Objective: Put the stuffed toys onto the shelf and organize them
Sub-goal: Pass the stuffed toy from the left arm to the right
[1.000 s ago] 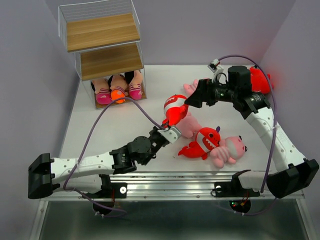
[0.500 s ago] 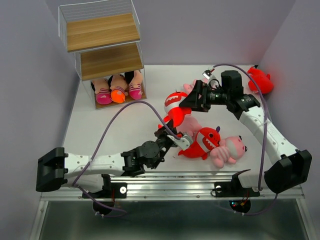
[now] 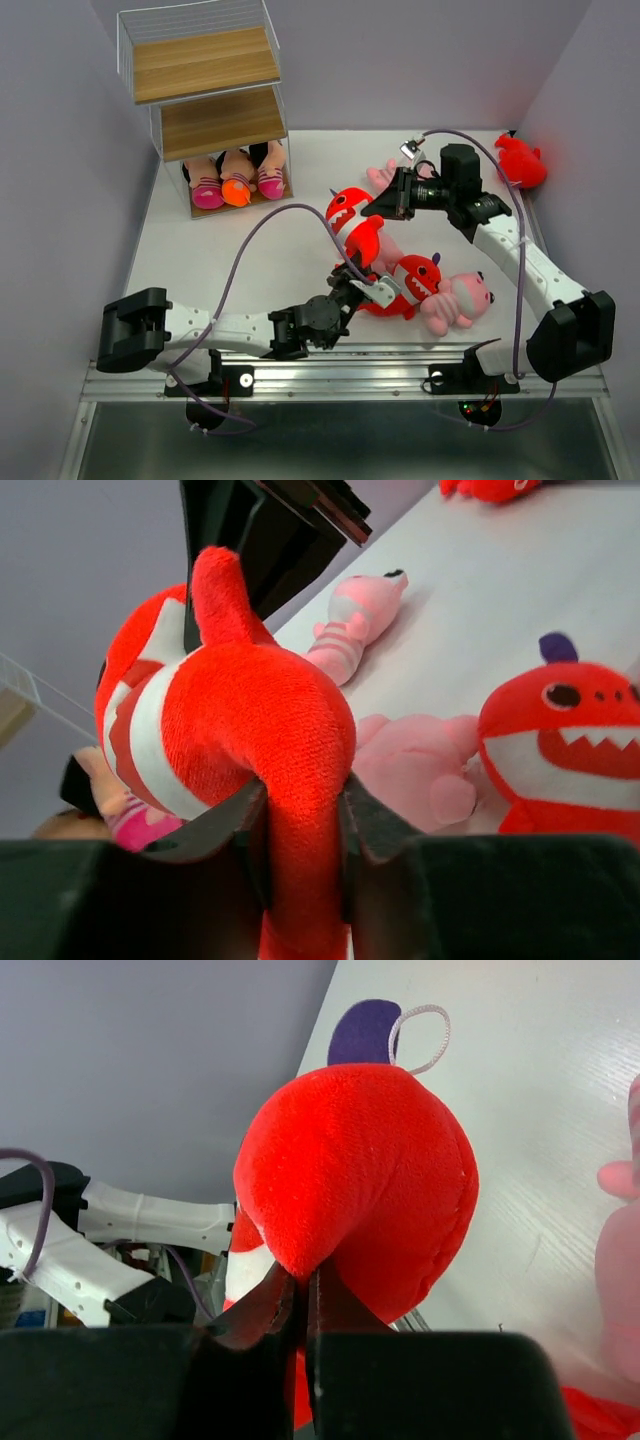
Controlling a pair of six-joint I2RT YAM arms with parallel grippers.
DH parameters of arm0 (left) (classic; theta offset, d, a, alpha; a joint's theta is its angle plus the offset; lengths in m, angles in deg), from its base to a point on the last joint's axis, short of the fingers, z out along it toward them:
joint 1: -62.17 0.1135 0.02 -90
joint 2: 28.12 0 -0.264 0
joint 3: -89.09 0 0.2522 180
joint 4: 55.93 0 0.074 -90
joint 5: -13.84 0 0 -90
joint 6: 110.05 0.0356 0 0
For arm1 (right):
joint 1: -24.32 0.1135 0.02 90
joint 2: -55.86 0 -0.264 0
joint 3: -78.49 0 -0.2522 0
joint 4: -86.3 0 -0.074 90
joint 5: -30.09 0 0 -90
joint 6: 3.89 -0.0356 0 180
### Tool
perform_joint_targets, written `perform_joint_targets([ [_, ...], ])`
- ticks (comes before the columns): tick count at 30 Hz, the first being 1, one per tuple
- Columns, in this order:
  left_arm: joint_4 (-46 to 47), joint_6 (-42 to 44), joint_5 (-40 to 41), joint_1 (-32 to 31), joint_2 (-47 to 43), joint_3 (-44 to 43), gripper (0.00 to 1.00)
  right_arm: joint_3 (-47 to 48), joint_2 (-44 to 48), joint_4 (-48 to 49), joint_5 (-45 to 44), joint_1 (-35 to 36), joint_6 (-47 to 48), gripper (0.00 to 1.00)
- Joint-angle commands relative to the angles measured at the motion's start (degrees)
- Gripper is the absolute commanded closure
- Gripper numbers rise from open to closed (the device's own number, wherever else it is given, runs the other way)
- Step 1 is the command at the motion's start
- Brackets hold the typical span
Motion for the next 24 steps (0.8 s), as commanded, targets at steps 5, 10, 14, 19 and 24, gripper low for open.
perform_joint_targets([
  [5,3.8,-22.3,4.6,0.3,-6.0,-0.3,0.32,2.0,4.6,4.6,4.9,-2.3,9.3,0.99],
  [10,-3.9,-38.3,-1.3,2.7,-13.6,1.2,0.21,3.6,5.7,5.0,2.8,-3.4,13.6,0.99],
  [14,-11.4,-55.7,-10.7,8.1,-20.8,3.7,0.18,4.2,7.2,5.6,0.4,-3.9,18.6,0.99],
  [19,-14.0,-65.0,-21.5,16.2,-28.9,7.6,0.16,5.6,6.1,6.0,1.1,-3.9,22.1,0.99],
  [24,-19.3,-65.7,-27.5,18.9,-32.2,7.4,0.16,7.1,4.2,8.2,2.3,-3.9,22.7,0.99],
])
